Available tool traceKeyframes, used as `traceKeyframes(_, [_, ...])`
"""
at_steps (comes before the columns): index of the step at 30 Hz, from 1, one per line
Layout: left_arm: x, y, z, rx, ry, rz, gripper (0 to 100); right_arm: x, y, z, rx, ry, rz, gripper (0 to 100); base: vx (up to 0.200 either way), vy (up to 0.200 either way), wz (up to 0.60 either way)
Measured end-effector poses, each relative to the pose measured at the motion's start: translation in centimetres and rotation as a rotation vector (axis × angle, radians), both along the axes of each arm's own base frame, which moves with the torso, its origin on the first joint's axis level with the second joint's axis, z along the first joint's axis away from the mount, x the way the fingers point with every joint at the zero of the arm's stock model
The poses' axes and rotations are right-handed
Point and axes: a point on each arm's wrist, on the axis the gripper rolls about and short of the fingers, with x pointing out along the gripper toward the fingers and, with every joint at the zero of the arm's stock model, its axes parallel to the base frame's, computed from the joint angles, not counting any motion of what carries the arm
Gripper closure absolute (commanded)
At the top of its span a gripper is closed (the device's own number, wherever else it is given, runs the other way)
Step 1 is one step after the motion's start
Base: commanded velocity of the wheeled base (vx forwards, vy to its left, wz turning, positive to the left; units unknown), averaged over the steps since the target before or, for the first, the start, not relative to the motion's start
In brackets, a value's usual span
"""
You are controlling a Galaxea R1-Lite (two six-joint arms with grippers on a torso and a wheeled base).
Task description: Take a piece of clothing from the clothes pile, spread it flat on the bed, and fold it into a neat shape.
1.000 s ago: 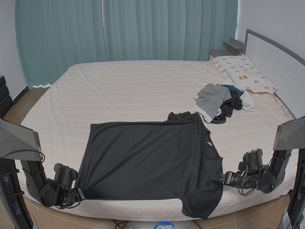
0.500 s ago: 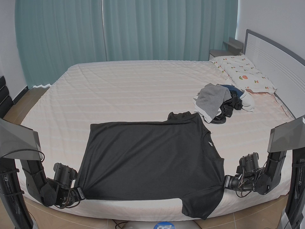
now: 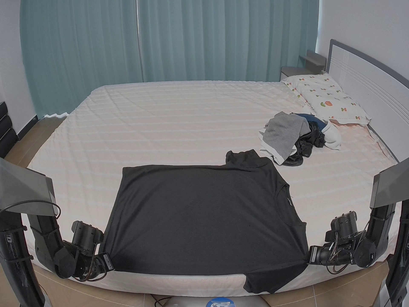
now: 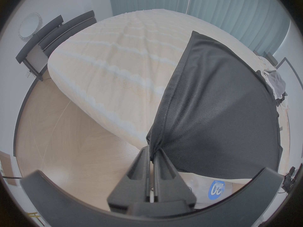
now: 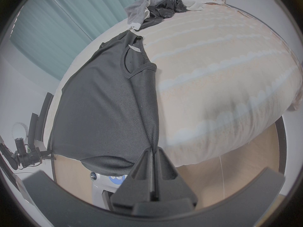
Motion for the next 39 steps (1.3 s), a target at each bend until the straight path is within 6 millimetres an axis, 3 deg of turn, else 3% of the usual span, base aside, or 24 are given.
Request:
traceKeyframes(1, [0.0, 0.0, 0.0, 0.0, 0.002, 0.0, 100, 0.0, 0.0, 0.0, 0.0, 0.0, 0.0, 100, 0.0, 0.0, 0.0])
traceKeyframes(2, [0.0, 0.0, -0.1, 0.001, 0.005, 0.001, 0, -0.1, 0.0, 0.1, 0.0, -0.001, 0.0, 100, 0.0, 0.0, 0.0])
traceKeyframes(3, [0.0, 0.0, -0.1, 0.001, 0.005, 0.001, 0, -0.1, 0.0, 0.1, 0.001, -0.001, 0.0, 0, 0.0, 0.0, 0.0])
traceKeyframes(17, [-0.3, 0.4, 0.3, -0.04, 0.0, 0.007, 0, 0.3, -0.4, 1.1, 0.02, -0.047, -0.023, 0, 0.0, 0.0, 0.0])
traceKeyframes(24, [-0.4, 2.4, 2.6, -0.241, -0.072, -0.026, 0, 0.4, -1.2, 2.2, 0.069, -0.084, -0.06, 0, 0.0, 0.0, 0.0])
traceKeyframes(29, [-0.5, 4.1, 3.8, -0.333, -0.128, -0.142, 0, 0.4, -1.4, 2.8, 0.104, -0.102, -0.079, 0, 0.0, 0.0, 0.0])
traceKeyframes(39, [0.3, 5.5, 1.7, -0.316, -0.085, -0.291, 0, 0.3, -1.5, 3.4, 0.127, -0.117, -0.086, 0, 0.0, 0.0, 0.0])
